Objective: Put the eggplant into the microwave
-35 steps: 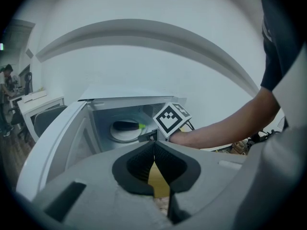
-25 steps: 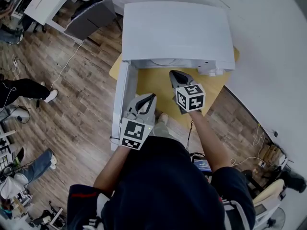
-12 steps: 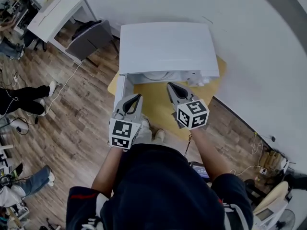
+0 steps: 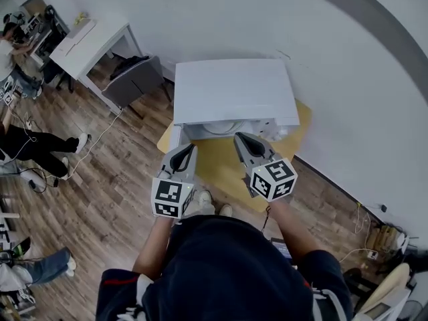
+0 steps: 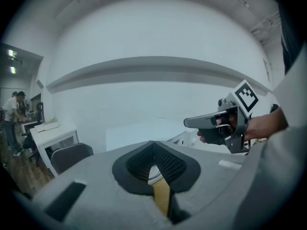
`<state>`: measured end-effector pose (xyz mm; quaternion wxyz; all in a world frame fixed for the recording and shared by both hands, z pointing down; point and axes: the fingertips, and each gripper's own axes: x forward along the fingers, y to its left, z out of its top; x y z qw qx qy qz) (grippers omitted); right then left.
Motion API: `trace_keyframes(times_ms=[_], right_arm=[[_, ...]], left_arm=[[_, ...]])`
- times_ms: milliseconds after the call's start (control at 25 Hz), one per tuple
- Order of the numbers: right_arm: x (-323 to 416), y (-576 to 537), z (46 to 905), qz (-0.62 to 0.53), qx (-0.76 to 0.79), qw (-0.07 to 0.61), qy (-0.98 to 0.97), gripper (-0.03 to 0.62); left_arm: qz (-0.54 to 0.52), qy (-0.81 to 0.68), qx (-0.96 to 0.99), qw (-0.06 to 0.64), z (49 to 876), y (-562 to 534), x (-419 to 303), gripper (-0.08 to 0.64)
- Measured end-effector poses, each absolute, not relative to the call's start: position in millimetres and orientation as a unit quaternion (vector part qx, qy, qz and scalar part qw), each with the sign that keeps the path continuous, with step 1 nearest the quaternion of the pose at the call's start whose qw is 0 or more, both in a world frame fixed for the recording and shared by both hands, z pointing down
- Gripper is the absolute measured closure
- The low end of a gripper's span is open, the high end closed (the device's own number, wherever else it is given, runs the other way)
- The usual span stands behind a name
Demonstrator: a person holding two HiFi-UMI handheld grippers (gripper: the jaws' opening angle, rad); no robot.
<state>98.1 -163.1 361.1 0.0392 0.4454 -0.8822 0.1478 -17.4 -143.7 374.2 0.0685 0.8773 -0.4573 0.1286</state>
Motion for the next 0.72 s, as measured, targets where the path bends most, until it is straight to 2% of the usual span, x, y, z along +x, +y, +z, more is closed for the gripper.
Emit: trace_keyframes(times_ms=[320, 720], right_arm=[[102, -155, 332, 0.108, 0.457, 0.018, -0.882, 0.580], [88, -148, 322, 0.089, 0.454, 0.019, -0.887, 0.580]], left_arm=[[0.115, -0.474, 0.873, 0.017, 352, -137, -28, 0.543], [0.093, -0.486, 0.869, 0.016, 338, -132, -39, 0.543]])
